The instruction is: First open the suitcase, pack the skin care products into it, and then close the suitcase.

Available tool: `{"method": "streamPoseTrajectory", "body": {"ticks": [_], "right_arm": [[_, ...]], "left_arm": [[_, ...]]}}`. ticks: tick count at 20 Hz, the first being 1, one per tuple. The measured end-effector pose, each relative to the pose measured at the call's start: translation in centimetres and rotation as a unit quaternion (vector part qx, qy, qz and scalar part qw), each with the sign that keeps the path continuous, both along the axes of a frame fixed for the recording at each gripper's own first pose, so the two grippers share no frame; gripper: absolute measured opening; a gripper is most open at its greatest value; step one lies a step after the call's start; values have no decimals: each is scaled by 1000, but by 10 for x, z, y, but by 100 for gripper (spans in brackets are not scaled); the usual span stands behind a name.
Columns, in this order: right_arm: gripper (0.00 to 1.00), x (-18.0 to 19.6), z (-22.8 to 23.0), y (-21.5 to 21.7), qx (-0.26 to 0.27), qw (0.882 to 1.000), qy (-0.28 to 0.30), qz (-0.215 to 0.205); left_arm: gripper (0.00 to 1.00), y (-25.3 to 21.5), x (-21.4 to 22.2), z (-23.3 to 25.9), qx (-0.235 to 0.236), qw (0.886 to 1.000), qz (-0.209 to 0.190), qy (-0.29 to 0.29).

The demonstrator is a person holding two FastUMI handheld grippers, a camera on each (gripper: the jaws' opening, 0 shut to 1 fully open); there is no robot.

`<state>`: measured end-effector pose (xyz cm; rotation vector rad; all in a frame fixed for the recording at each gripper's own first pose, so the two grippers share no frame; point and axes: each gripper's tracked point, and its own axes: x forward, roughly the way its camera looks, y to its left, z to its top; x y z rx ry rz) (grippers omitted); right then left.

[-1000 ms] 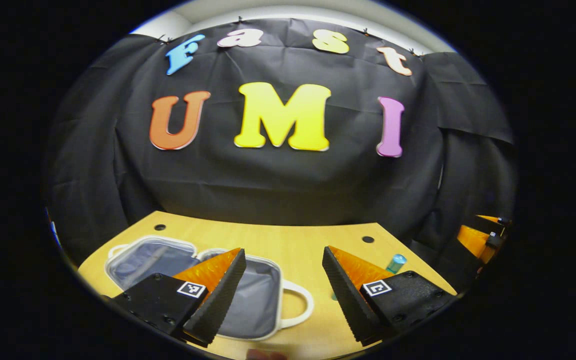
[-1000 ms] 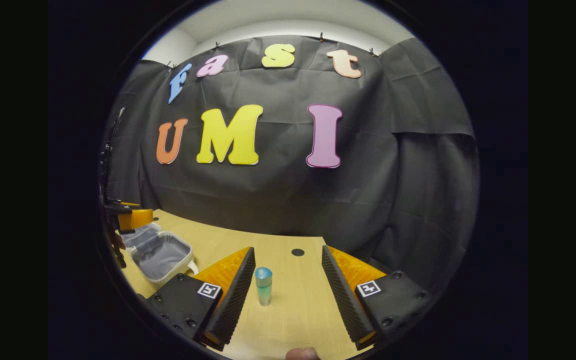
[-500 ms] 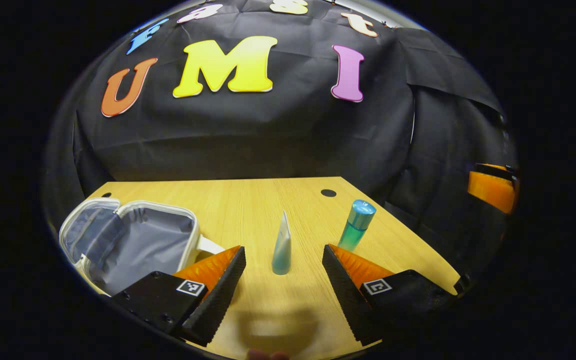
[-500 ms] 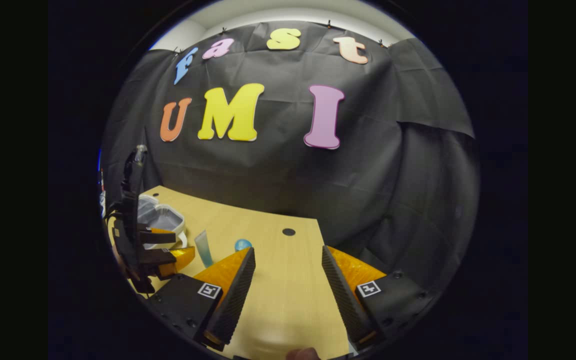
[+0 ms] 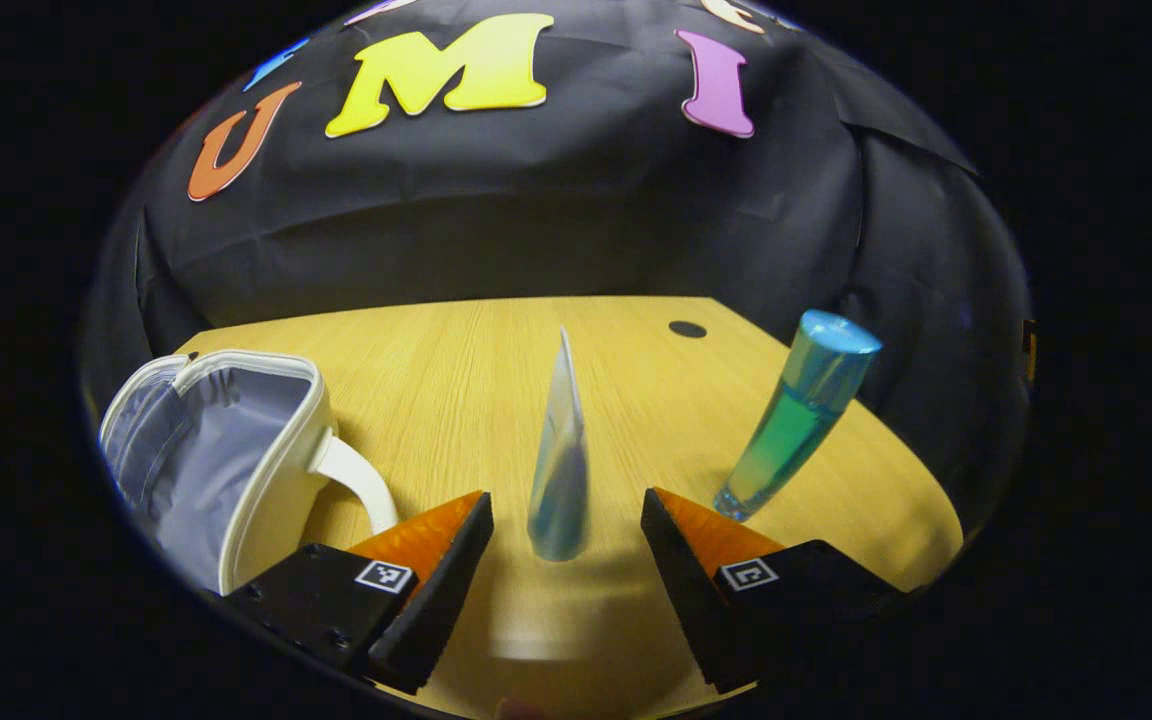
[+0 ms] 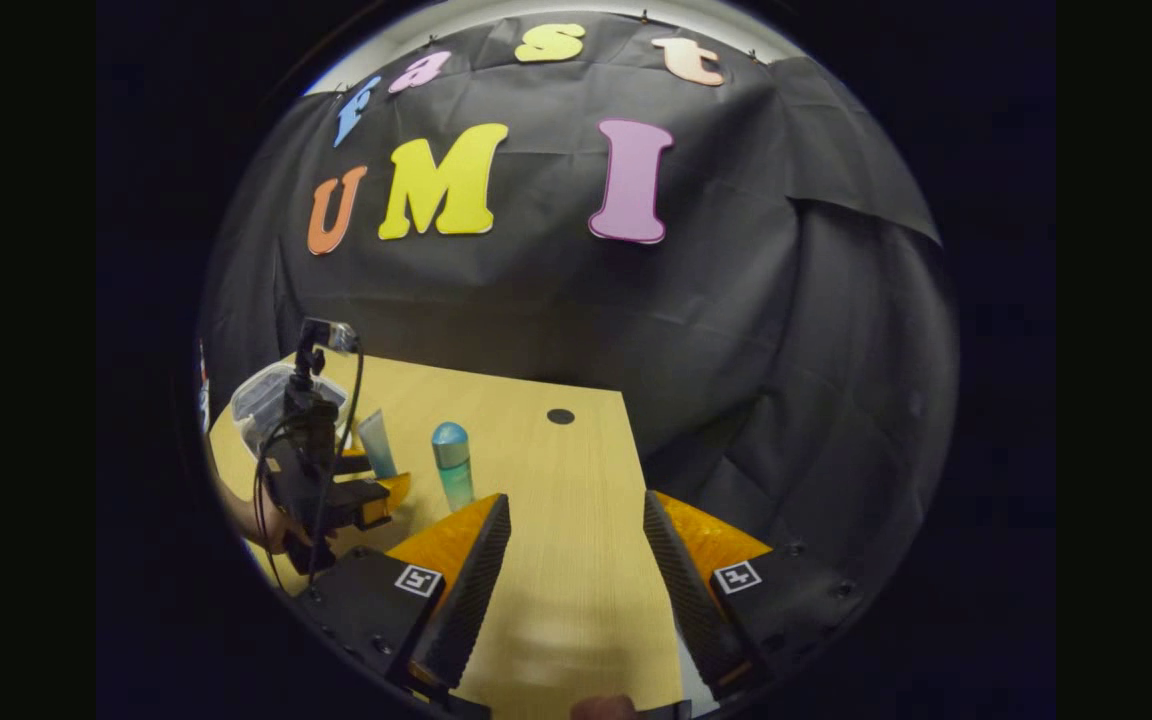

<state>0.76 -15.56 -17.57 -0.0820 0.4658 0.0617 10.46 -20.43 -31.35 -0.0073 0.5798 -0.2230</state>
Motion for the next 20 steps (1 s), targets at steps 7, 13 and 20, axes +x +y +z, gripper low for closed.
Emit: {"method": "streamPoseTrajectory", "body": {"ticks": [7, 13, 20], "right_arm": [[80, 19, -16, 12, 6, 1000, 8, 21], [80, 24, -44, 37, 15, 997, 34, 64], [80, 49, -80, 89, 37, 992, 44, 113]], "left_arm": [[48, 1, 8, -7, 11, 1000, 5, 7], [39, 6, 0, 9, 10, 1000, 7, 9], [38, 20, -27, 75, -32, 999, 36, -5]]}}
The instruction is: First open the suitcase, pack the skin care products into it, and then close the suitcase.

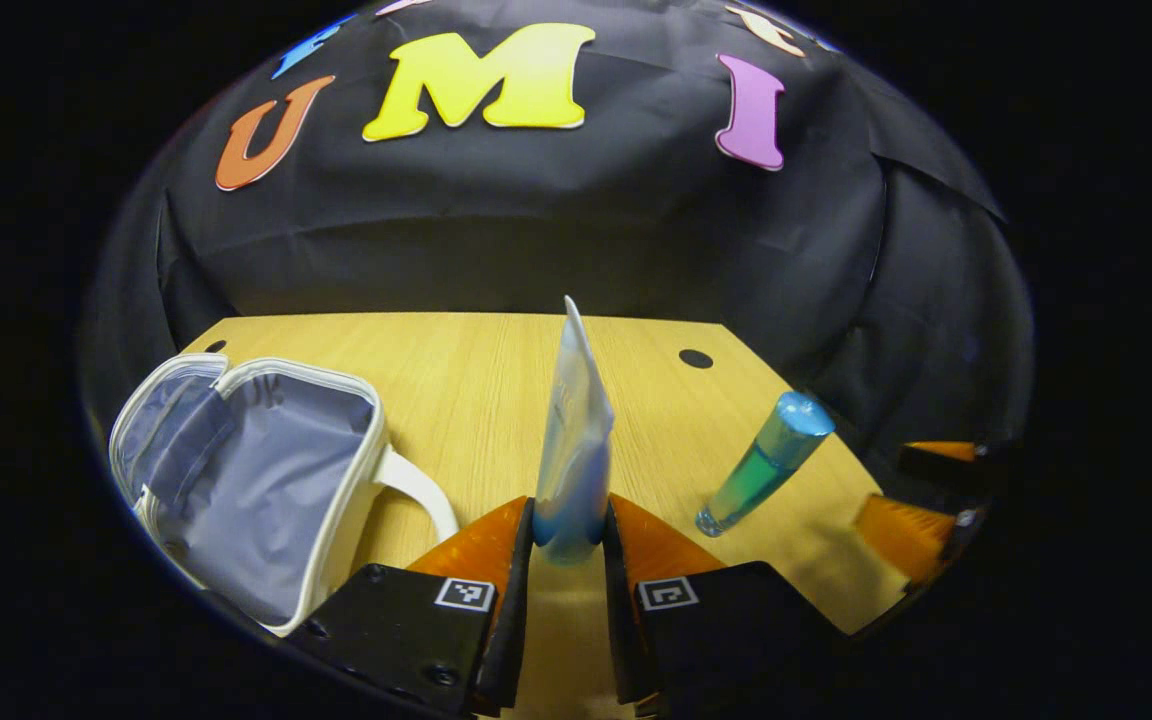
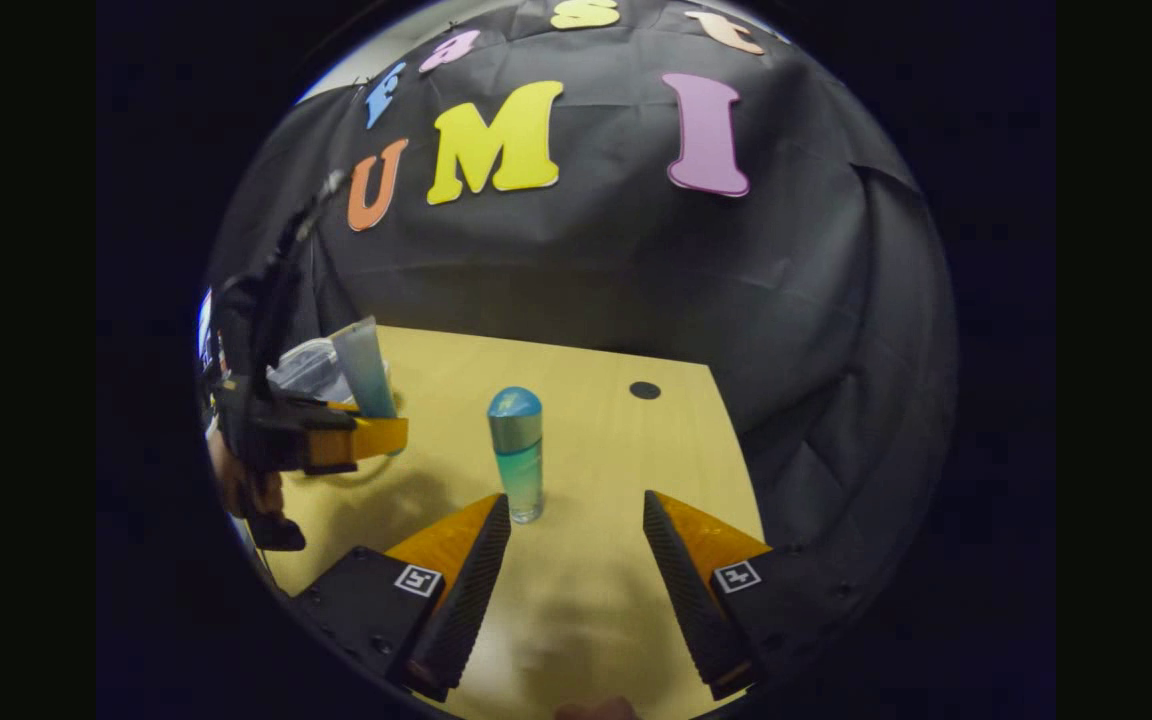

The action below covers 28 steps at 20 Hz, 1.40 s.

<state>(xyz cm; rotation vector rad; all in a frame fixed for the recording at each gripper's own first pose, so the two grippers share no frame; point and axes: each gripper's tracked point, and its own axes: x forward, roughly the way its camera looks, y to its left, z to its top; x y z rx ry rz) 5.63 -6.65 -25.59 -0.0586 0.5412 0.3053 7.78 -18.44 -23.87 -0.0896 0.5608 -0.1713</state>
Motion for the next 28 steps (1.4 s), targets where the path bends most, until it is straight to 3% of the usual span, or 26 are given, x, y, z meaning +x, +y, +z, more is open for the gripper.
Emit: {"method": "streamPoseTrajectory", "body": {"ticks": [5, 10, 13, 15, 18, 19, 24, 28], "right_arm": [[80, 25, -29, 38, 16, 999, 25, 29], [79, 50, -54, 55, 47, 997, 58, 8], [63, 57, -62, 56, 49, 997, 66, -3], [61, 60, -66, 57, 46, 997, 68, -5], [40, 62, -63, 58, 26, 998, 63, -11], [41, 61, -63, 58, 19, 998, 62, -13], [37, 48, -26, 58, 7, 998, 53, -17], [37, 24, 30, 65, 22, 999, 43, -5]], "left_arm": [[38, 28, -30, 40, 4, 1000, 15, -7], [38, 63, -51, 63, 16, 999, 40, -11], [38, 88, -62, 64, 21, 998, 65, -3], [38, 105, -66, 63, 17, 997, 80, 4], [38, 133, -64, 58, 21, 995, 95, 15], [38, 142, -62, 59, 28, 995, 98, 17], [38, 196, -52, 42, 73, 989, 121, 47], [38, 241, -53, -1, 130, 973, 138, 128]]}}
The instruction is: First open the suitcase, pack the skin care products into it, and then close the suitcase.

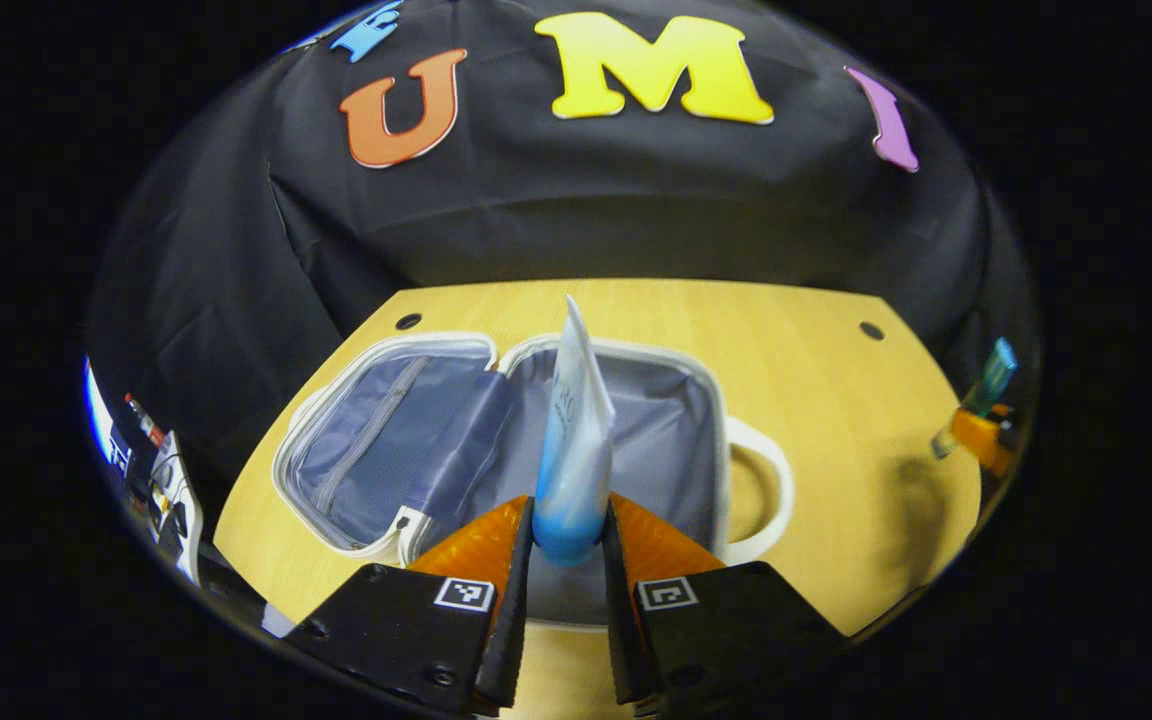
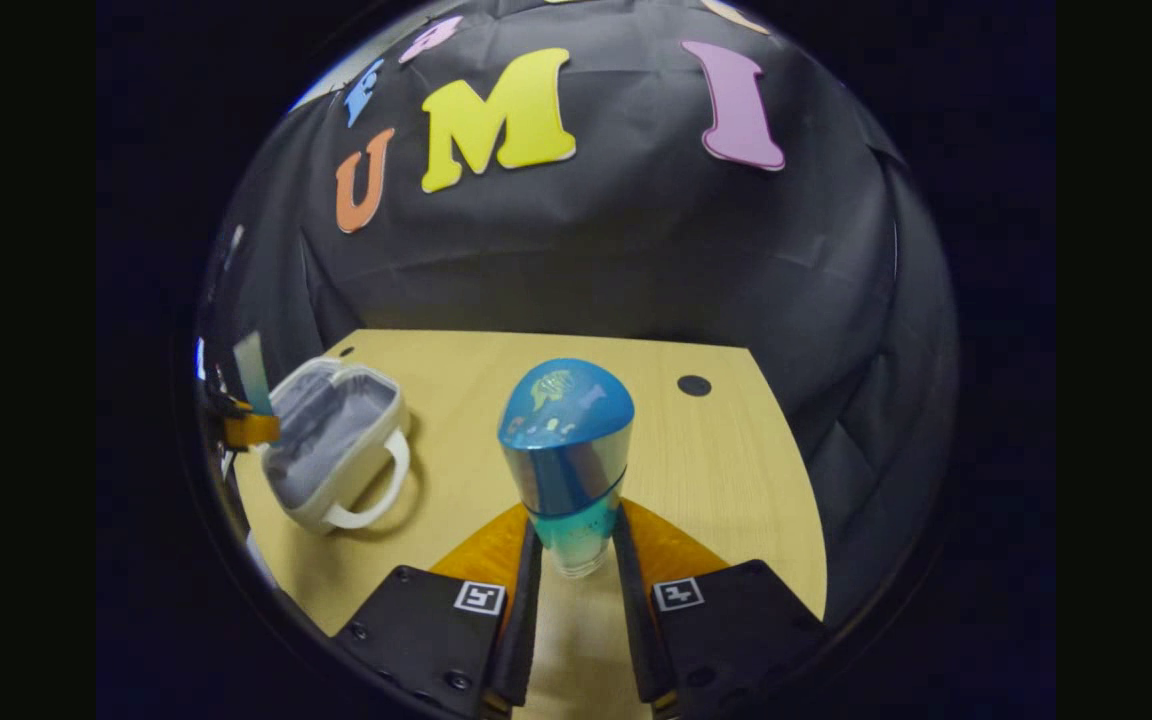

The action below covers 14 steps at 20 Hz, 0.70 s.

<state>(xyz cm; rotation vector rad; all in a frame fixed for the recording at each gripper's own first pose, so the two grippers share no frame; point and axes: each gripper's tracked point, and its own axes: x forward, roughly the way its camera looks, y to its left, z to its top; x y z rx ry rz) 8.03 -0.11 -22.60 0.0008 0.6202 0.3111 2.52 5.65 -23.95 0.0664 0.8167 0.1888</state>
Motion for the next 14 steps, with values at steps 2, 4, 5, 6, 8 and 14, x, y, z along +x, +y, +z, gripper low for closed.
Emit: {"method": "streamPoseTrajectory", "body": {"ticks": [2, 4, 5, 6, 8, 14], "right_arm": [[37, -13, 23, 5, 3, 1000, -5, 9], [37, -24, 41, 11, 10, 1000, -5, 12], [35, -29, 48, 13, 13, 1000, -5, 12], [37, -32, 57, 13, 18, 1000, -8, 9], [37, -37, 71, 15, 31, 999, -12, -1], [37, -47, 93, 6, 33, 999, -31, -5]], "left_arm": [[38, 28, 1, -22, 38, 998, 24, 42], [38, 49, -4, -41, 66, 992, 51, 91], [38, 55, -5, -48, 73, 989, 59, 112], [37, 60, -6, -55, 80, 986, 63, 131], [37, 72, -8, -70, 99, 978, 70, 168], [38, 76, -11, -89, 130, 954, 104, 251]]}}
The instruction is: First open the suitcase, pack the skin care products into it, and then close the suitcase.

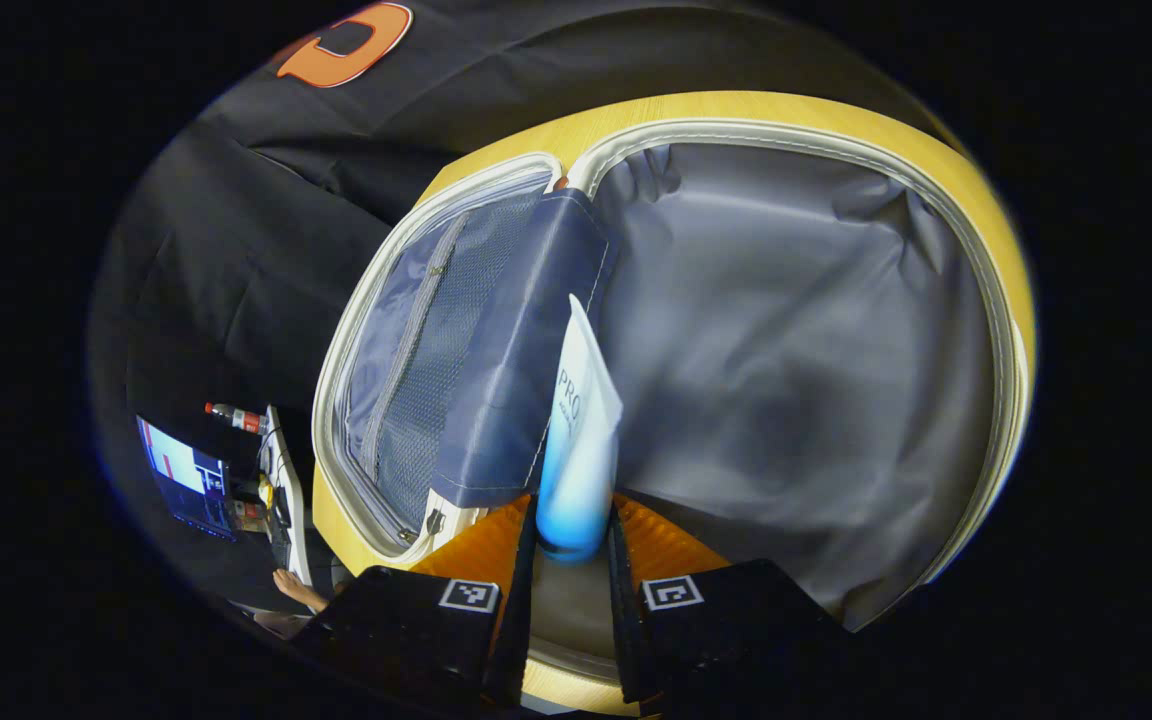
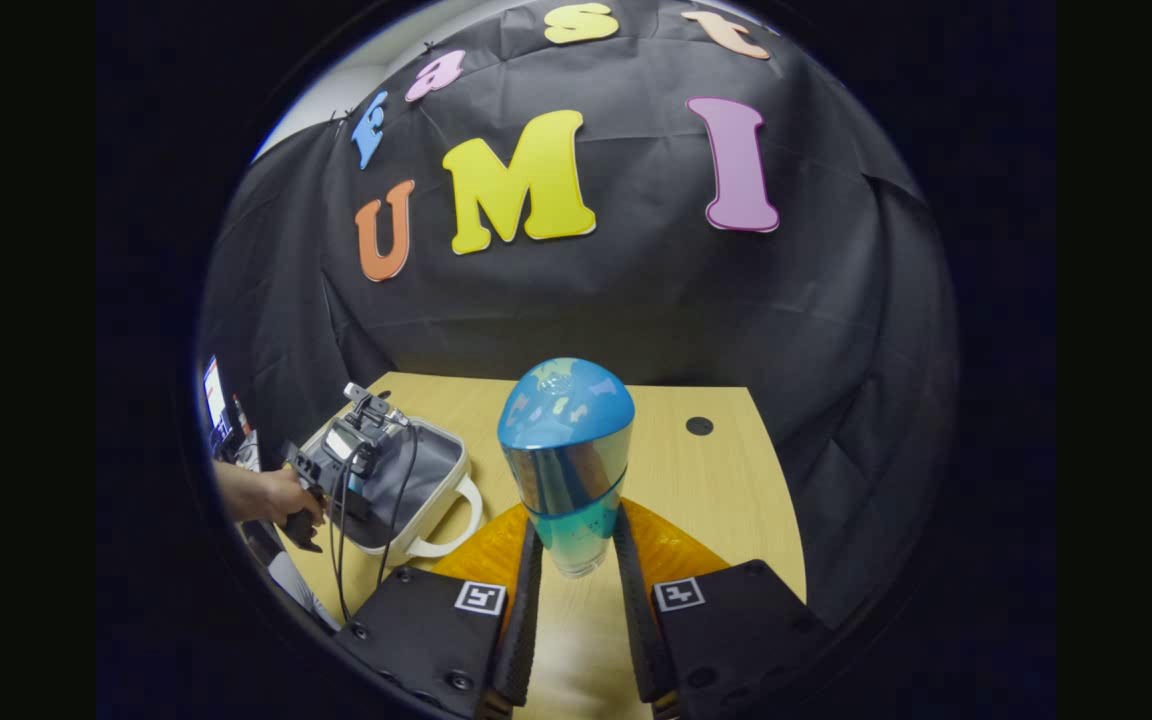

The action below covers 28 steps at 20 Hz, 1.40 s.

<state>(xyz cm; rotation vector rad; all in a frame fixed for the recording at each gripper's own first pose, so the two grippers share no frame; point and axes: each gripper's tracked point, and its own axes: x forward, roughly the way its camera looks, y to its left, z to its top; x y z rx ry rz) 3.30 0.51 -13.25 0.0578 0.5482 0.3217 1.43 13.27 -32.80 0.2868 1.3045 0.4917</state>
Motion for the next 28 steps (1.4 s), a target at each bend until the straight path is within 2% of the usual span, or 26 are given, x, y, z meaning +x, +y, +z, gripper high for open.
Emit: {"method": "streamPoseTrajectory", "body": {"ticks": [3, 7, 10, 14, 17, 19, 20, 21, 22, 23, 26, 28], "right_arm": [[37, -8, 0, -10, 2, 1000, 1, -6], [37, -18, -2, -24, -1, 1000, 2, -13], [34, -28, -8, -32, 2, 1000, 9, -16], [37, -31, -11, -36, 5, 1000, 12, -15], [37, -32, -9, -30, 8, 1000, 9, -10], [37, -33, -8, -20, 8, 1000, 7, -1], [37, -33, -7, -13, 7, 1000, 7, 6], [37, -32, -5, -5, 5, 1000, 5, 14], [37, -31, -1, 4, 4, 1000, 1, 24], [37, -28, 2, 17, 5, 999, -1, 34], [37, -16, 11, 67, 9, 997, -1, 72], [37, -8, 15, 112, 18, 994, 2, 106]], "left_arm": [[39, 0, 0, -2, 8, 999, 24, 29], [41, -1, 1, -6, -5, 998, 49, 48], [42, -1, 2, -6, -5, 998, 43, 56], [45, -2, 3, -6, -11, 998, 36, 57], [47, -8, 3, -5, -32, 998, 31, 47], [62, -16, 5, -1, -57, 998, 26, 28], [74, -18, 6, -2, -68, 997, 25, 18], [78, -23, 6, 0, -85, 996, 26, 1], [89, -25, 9, 8, -93, 995, 29, -24], [95, -29, 14, 17, -109, 992, 31, -62], [96, -38, 17, 61, -164, 973, 18, -162], [96, -27, 12, 102, -180, 956, 7, -233]]}}
